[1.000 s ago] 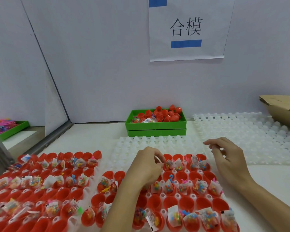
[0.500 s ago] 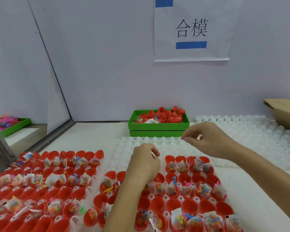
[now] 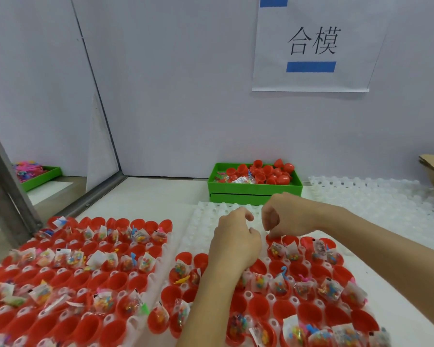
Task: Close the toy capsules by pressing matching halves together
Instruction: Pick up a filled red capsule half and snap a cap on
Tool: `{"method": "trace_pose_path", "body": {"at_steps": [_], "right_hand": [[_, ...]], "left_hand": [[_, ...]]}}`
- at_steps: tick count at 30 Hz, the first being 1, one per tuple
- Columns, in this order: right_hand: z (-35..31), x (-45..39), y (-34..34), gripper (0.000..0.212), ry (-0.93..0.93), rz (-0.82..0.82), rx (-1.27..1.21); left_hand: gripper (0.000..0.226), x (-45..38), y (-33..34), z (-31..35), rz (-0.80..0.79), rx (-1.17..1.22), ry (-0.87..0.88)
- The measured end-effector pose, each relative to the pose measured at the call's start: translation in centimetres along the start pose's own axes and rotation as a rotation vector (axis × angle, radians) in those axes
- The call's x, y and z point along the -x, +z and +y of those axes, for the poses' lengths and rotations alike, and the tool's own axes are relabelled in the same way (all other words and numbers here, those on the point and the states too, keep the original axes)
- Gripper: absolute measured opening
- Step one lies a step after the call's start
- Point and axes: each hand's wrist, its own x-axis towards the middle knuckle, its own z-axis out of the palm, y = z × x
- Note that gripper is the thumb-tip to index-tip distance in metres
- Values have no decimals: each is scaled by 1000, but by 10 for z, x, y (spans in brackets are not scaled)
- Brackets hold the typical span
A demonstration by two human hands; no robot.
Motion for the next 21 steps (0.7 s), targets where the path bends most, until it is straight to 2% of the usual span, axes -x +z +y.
{"method": "trace_pose_path", "body": {"at_steps": [8, 13, 15, 17, 21], "right_hand": [[2, 4, -7, 9, 13, 38, -142], [6, 13, -22, 11, 122, 166, -333], [8, 19, -26, 7, 182, 226, -460], [8, 26, -26, 4, 217, 278, -539], [2, 41, -16, 4, 234, 326, -588]], "left_hand": [[34, 1, -3, 0, -29, 52, 0], [58, -1, -1, -2, -227, 94, 64], [62, -1, 0, 0, -229, 152, 99], [58, 0, 3, 3, -163, 224, 132], [30, 2, 9, 7, -34, 322, 192]]}}
